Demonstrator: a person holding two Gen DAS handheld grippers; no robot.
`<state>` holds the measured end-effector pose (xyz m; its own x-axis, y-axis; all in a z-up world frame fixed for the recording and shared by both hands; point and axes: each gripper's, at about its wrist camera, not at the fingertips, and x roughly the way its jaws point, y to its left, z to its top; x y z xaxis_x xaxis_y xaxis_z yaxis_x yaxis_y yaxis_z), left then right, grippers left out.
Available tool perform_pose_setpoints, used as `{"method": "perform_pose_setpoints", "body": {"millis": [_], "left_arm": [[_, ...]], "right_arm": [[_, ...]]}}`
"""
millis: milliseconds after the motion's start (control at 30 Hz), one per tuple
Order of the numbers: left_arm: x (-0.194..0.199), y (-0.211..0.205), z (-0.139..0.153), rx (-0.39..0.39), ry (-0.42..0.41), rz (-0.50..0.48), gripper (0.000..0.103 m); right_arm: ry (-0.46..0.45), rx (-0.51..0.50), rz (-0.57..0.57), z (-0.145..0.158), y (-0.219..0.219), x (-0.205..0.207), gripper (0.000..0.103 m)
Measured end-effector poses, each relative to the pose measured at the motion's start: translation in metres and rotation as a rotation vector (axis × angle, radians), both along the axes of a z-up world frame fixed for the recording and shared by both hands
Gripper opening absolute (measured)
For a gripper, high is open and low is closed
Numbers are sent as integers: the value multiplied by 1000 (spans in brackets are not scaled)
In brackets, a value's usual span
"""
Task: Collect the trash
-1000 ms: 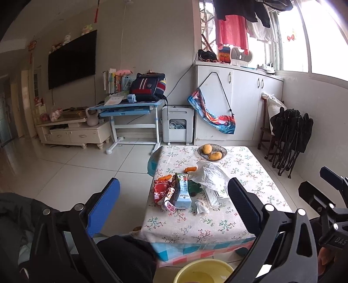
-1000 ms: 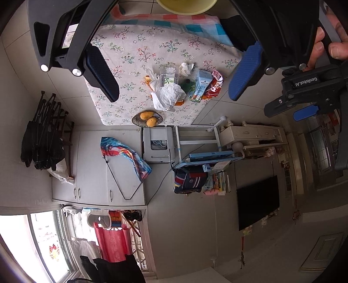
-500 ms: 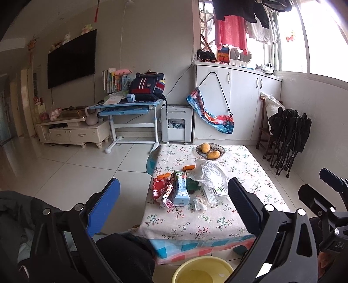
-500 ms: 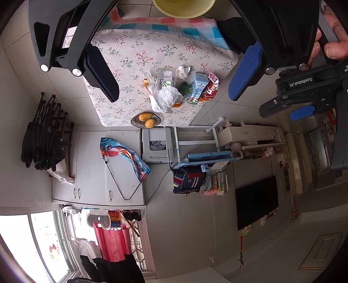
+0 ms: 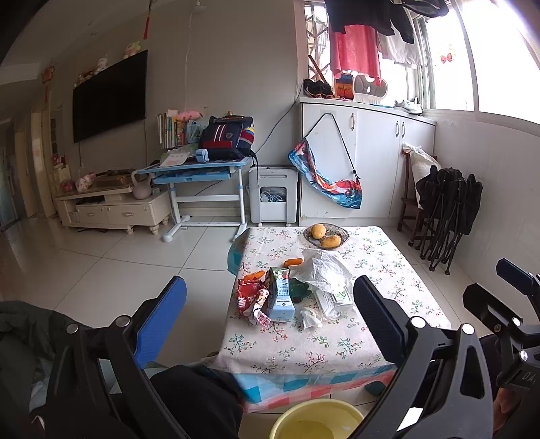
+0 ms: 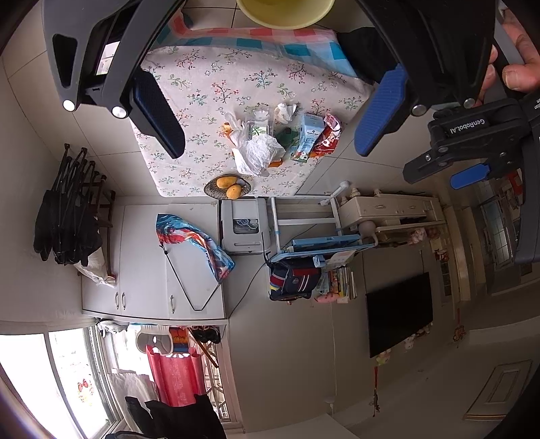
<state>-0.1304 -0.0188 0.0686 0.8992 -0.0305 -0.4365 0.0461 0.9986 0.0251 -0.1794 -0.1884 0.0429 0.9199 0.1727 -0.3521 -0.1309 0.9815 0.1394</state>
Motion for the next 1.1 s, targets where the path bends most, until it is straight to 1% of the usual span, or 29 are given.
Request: {"method": "perform_pose_setpoints", "body": {"millis": [233,433,600,700,833,1000,1100], "left_arm": [[5,3,-4,-1,10,5,96],[20,27,-13,-38,42,40,96],[34,43,-24,-53,66,73,96],[44,48,-35,-48,92,77,96],[64,53,-54,-68,137,63,96],[99,57,-80,-54,201,72,96],[126,58,-99,-36,246,81,95]], "right_arm": [[10,6,14,2,0,3,97],[3,2,29,7,2,10,97],[25,10,49,2,1,22,97],[48,2,60,-5,0,33,97],[76,0,75,-16,-6,53,97],[112,2,81,-31,-19,88,96],[151,24,94,-43,-28,114,97]]}}
